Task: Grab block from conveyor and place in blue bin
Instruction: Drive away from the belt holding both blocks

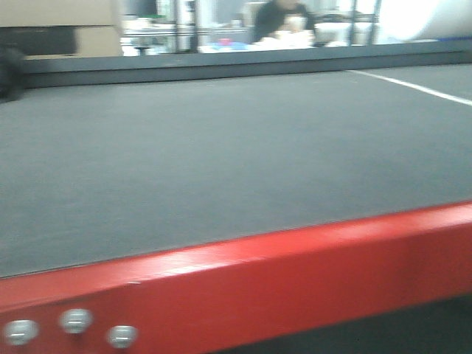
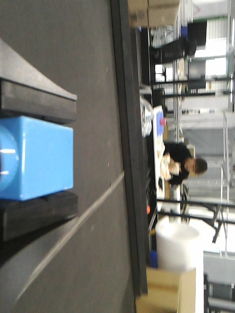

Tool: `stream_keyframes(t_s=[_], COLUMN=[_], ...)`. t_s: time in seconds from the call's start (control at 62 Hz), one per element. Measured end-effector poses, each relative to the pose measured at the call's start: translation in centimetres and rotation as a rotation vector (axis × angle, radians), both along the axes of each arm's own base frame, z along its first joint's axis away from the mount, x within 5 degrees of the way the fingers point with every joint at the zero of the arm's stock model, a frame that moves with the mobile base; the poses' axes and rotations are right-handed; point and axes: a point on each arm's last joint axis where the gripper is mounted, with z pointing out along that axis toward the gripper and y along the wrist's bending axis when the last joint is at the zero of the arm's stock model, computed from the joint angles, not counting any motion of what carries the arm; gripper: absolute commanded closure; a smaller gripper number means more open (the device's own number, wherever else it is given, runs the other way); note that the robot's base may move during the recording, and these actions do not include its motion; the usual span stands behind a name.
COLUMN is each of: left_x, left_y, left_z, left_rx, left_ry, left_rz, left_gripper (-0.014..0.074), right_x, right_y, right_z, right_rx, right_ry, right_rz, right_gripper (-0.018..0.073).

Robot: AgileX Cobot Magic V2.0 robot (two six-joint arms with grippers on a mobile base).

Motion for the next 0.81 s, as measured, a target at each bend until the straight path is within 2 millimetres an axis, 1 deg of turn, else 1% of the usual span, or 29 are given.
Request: stream_keyframes(t_s=[0.806], left_x=[0.0], left_y=[0.0], left_z=[0.0], left_rx=[0.0], left_ry=[0.0], left_rz=[0.0], left_gripper=[0.0708], right_x=[0.0], right_y=[0.0], right_z=[0.0], right_rx=[0.0], right_ry=[0.0], right_rz=[0.0], right_gripper=[0.0721])
